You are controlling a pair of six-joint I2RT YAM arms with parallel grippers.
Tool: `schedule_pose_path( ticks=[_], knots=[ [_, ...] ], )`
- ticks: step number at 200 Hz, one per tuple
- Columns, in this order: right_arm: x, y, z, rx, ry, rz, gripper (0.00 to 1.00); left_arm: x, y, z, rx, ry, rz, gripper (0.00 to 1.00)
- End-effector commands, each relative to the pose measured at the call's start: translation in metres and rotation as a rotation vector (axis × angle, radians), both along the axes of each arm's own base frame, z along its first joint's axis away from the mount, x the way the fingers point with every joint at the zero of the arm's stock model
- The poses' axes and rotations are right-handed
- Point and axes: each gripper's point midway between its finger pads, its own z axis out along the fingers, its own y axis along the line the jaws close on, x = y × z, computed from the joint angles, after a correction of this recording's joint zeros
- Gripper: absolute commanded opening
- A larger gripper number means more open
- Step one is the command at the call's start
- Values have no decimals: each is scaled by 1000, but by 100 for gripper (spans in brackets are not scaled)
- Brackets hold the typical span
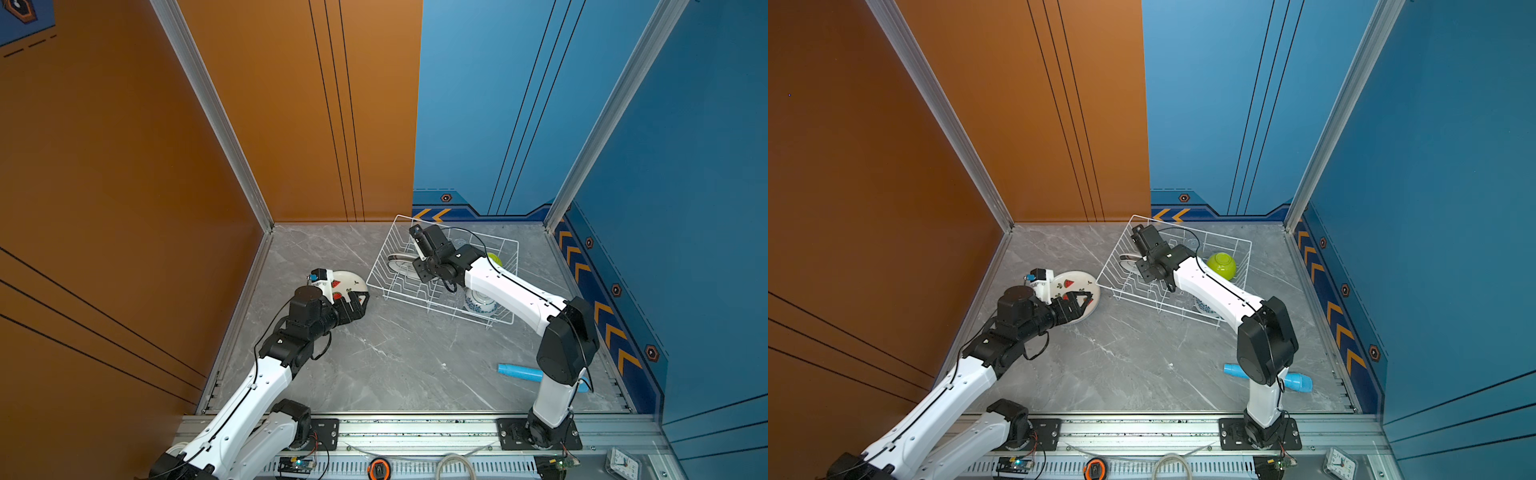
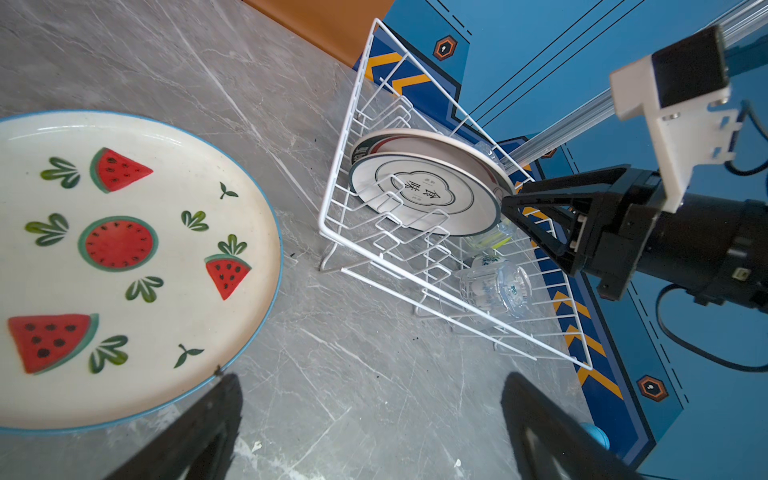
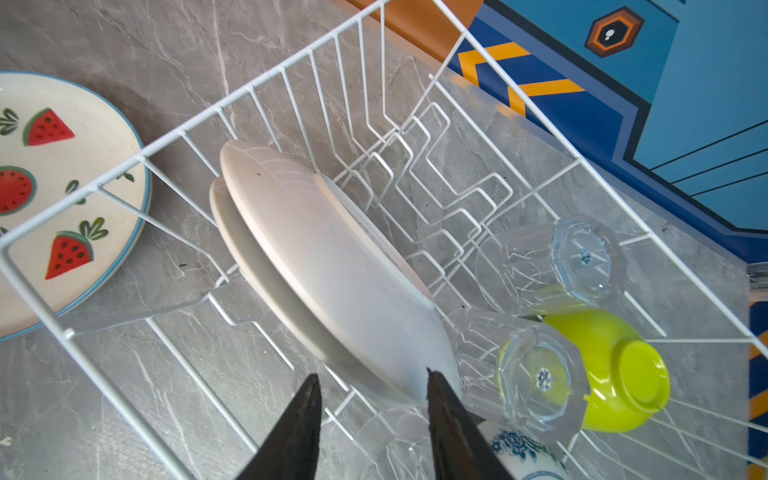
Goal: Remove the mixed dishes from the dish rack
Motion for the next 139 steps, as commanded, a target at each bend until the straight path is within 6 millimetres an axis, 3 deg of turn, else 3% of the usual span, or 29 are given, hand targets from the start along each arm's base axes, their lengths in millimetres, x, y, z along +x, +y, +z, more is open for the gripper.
schedule_pose_path(
  ticks=[1,7,91,96,124,127,139],
  knots=[
    [5,-13,1,-119,-18,-28,44,-1,-4,-7,9,6,-18,98],
    [0,-2,1,-132,-23,-5,44,-1,-4,-7,9,7,-19,98],
    [10,7,-11,-116,15,12,39,0,-5,-12,9,13,-10,98],
    [17,-5,-11,-112,22,-15,38,1,-4,-12,7,12,-9,98],
    [19,-5,-14,-36,66,-12,37,1,-4,-13,3,15,-3,98],
    [22,-3,-6,-16,53,-14,37,2,-4,-14,3,15,-3,98],
    [24,-5,-2,12,55,-23,36,2,-5,-14,1,17,-3,98]
  ],
)
